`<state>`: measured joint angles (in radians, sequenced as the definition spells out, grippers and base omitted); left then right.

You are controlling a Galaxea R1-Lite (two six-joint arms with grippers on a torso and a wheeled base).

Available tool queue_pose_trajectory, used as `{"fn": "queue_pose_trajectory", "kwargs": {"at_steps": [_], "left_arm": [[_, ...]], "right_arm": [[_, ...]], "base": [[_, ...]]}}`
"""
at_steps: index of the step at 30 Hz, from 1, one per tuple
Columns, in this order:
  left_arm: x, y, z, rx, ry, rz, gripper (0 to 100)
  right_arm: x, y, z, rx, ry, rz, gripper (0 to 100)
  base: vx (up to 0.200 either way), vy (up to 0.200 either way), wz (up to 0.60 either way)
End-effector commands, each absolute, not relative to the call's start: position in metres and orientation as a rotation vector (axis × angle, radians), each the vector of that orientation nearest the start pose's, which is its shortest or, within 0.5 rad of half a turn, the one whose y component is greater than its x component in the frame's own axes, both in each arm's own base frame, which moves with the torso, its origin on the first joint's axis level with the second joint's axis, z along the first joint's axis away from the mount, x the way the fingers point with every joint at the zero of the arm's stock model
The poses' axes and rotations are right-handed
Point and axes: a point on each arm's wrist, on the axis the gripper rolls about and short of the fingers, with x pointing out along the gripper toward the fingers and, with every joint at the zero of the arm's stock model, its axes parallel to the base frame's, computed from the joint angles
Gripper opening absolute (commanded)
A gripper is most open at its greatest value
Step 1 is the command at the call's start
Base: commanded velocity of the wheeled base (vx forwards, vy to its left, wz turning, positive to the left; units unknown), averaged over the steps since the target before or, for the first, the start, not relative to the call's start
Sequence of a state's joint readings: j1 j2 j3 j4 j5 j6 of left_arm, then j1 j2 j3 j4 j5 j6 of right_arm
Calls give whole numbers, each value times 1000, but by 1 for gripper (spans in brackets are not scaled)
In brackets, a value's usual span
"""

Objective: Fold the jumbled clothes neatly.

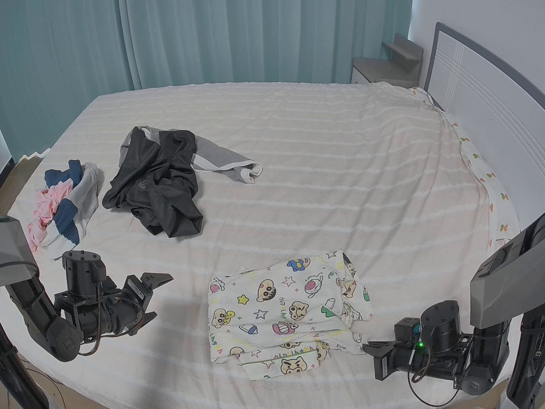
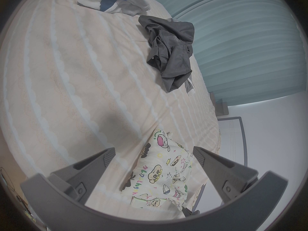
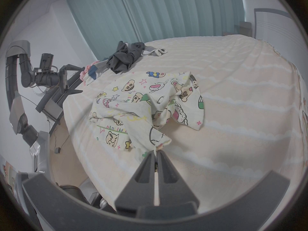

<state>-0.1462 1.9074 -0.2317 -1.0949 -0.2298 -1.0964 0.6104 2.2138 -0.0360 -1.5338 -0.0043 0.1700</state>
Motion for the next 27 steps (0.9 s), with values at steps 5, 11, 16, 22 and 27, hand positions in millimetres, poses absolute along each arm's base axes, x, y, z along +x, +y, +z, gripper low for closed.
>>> {"fn": "queue_pose_trajectory", "kwargs": {"at_steps": [5, 11, 16, 22, 27], "left_arm": [[237, -40, 45, -1075, 726, -5, 100], [238, -40, 45, -1074, 725, -8, 100], [238, -40, 45, -1074, 726, -6, 100], [238, -40, 45, -1074, 726, -7, 100], [238, -40, 45, -1075, 726, -5, 100]], "right_arm": [[176, 121, -25, -106, 766, 529, 0], [182, 110, -31, -186, 770, 505, 0], [186, 105, -30, -222, 753, 500, 0], [186, 105, -31, -224, 756, 500, 0], [194, 102, -16, -186, 679, 475, 100]], "base": [[0, 0, 0], [0, 0, 0], [0, 0, 0], [0, 0, 0], [0, 0, 0]]}}
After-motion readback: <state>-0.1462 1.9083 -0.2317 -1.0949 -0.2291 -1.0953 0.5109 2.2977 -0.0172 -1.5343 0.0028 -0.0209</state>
